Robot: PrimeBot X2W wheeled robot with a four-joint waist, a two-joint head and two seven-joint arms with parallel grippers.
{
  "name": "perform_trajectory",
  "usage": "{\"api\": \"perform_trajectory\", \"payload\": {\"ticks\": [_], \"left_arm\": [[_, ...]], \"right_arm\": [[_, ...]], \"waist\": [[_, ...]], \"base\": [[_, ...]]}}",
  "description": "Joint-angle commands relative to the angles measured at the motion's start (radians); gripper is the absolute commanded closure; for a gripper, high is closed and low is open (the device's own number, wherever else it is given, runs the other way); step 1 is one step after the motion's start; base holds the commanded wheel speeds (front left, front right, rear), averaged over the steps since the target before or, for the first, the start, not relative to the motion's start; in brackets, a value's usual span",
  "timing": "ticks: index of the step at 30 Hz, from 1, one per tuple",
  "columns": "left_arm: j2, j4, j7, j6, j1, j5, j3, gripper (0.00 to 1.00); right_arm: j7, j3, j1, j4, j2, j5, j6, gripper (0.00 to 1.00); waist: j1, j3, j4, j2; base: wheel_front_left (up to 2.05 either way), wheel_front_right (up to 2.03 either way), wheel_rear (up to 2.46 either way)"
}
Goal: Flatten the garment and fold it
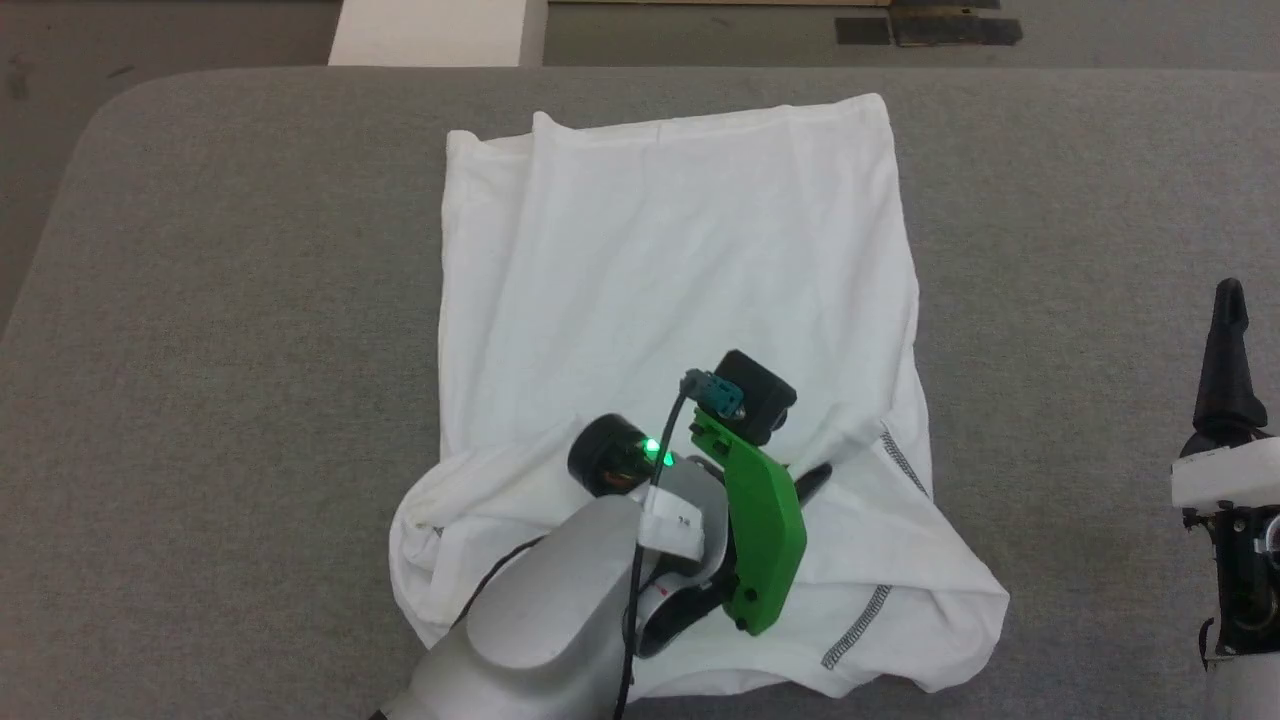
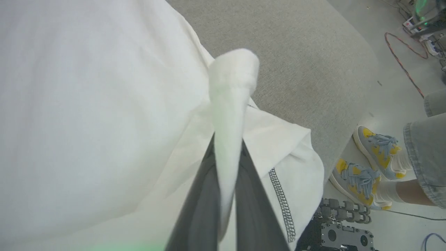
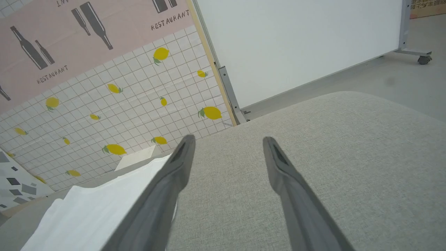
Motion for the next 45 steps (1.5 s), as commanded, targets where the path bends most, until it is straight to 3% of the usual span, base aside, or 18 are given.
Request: {"api": "perform_trajectory", "payload": {"ticks": [1,4,5,6,7,15,21,26,35,39,45], "left_arm": [[-0.001,0.028,-0.001,-0.002,0.000,-0.004,-0.017,1.00],[-0.001,0.106,0.018,0.003,-0.010,-0.019,-0.055,1.00],[-0.001,0.122,0.026,0.006,-0.011,-0.030,-0.062,0.73],[-0.001,0.136,0.034,0.007,-0.013,-0.047,-0.069,0.07],[-0.001,0.147,0.051,0.008,-0.013,-0.064,-0.075,0.00],[-0.001,0.091,0.181,0.017,-0.065,-0.262,-0.021,0.00],[0.047,-0.040,0.193,0.059,-0.101,-0.391,0.144,0.00],[0.133,-0.097,0.013,0.127,-0.111,-0.366,0.312,0.00],[0.265,-0.078,-0.415,0.185,-0.004,-0.233,0.515,0.00],[0.292,-0.084,-0.572,0.186,0.090,-0.184,0.554,0.00],[0.286,-0.155,-0.638,0.196,0.204,-0.101,0.609,0.00]], "right_arm": [[-0.012,0.000,0.002,0.005,0.000,0.005,-0.001,0.00],[-0.019,-0.002,0.000,0.009,0.000,0.006,-0.001,0.00],[-0.020,-0.003,0.001,0.010,0.000,0.006,-0.001,0.00],[-0.022,-0.004,0.001,0.011,0.000,0.006,-0.001,0.00],[-0.022,-0.005,0.002,0.013,0.000,0.006,-0.001,0.00],[-0.022,-0.016,0.011,0.020,0.000,-0.001,-0.001,0.00],[-0.012,-0.010,0.016,0.014,0.000,-0.010,-0.001,0.00],[0.001,0.012,0.018,0.001,0.000,-0.022,-0.001,0.00],[0.053,0.072,-0.004,-0.018,0.000,-0.059,-0.001,0.00],[0.094,0.107,-0.027,-0.015,-0.011,-0.077,-0.001,0.00],[0.206,0.137,-0.122,-0.006,-0.038,-0.095,-0.001,0.00]], "waist": [[0.0001,0.024,-0.033,-0.0001],[0.0001,0.034,-0.045,-0.0001],[0.0001,0.036,-0.047,-0.0001],[0.0001,0.037,-0.048,-0.0001],[0.0001,0.038,-0.048,-0.0001],[0.0001,0.009,-0.006,-0.0001],[0.0001,-0.027,0.041,-0.0001],[0.0001,-0.039,0.066,-0.0001],[0.0001,-0.018,0.071,-0.0001],[0.0001,-0.003,0.060,-0.0001],[0.0001,0.055,0.052,-0.0001]], "base": [[0.00,0.00,0.00],[0.00,0.00,0.00],[0.00,0.00,0.00],[0.00,0.00,0.00],[0.00,0.00,0.00],[0.00,0.00,0.00],[0.00,0.00,0.00],[0.00,0.00,0.00],[0.00,0.00,0.00],[0.00,0.00,0.00],[0.00,0.00,0.00]]}}
